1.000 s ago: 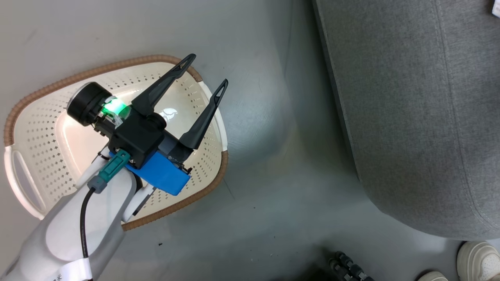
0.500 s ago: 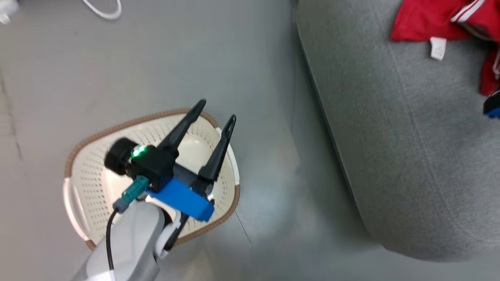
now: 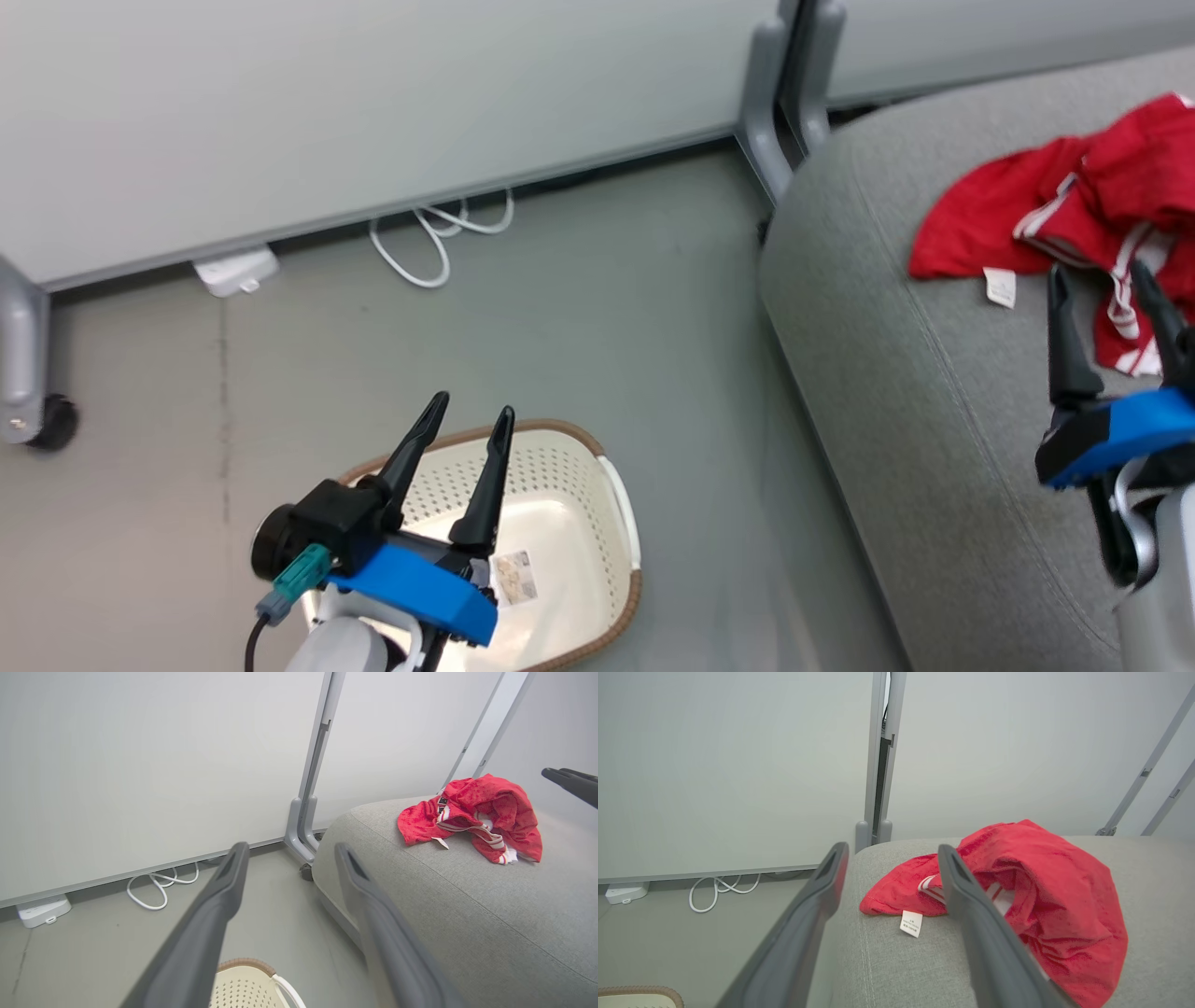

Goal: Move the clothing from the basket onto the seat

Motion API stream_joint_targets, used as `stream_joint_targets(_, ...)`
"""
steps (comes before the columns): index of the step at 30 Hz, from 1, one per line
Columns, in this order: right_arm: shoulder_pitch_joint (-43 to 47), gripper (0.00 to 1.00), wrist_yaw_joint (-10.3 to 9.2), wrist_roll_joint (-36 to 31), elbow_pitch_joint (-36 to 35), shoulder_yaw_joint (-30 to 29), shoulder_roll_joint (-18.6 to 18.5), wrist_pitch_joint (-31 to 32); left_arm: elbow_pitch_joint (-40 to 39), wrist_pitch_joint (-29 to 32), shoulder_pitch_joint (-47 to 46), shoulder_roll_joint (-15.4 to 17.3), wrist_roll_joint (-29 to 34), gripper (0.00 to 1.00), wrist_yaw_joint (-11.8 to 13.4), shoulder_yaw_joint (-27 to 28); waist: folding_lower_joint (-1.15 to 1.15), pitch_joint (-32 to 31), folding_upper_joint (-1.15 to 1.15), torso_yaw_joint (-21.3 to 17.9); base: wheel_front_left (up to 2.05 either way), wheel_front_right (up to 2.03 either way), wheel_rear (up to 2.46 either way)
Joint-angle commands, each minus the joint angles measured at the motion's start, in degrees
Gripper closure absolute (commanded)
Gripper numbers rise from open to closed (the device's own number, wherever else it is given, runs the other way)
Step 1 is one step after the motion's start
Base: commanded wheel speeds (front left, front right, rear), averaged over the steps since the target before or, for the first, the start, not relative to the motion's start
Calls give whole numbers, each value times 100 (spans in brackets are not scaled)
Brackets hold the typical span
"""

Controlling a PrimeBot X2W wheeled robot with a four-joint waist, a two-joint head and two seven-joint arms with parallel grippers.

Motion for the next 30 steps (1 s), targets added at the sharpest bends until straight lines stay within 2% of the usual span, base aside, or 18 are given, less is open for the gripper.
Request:
stream_joint_targets(1,337,0,1,35,-266,13,109,81,19,-16,161,-24,9,0,-42,127,2,-477,0,433,0,0,0)
stream_joint_targets(7,1328,0,1,11,-1176,70,508,289,69,-15,540,-102,107,0,-43,624,2,-826,0,820,0,0,0)
stream_joint_targets(13,1929,0,1,-48,-1578,81,780,326,172,-15,762,-138,182,0,-42,1002,2,-1063,0,1072,0,0,0)
stream_joint_targets(20,2348,0,1,-23,-1726,222,930,321,320,-15,874,-141,223,0,-43,1414,2,-1202,0,1228,0,0,0)
stream_joint_targets(30,2473,0,1,100,-1700,335,958,290,495,-16,943,-236,340,0,-29,1579,2,-1228,0,1328,0,0,0)
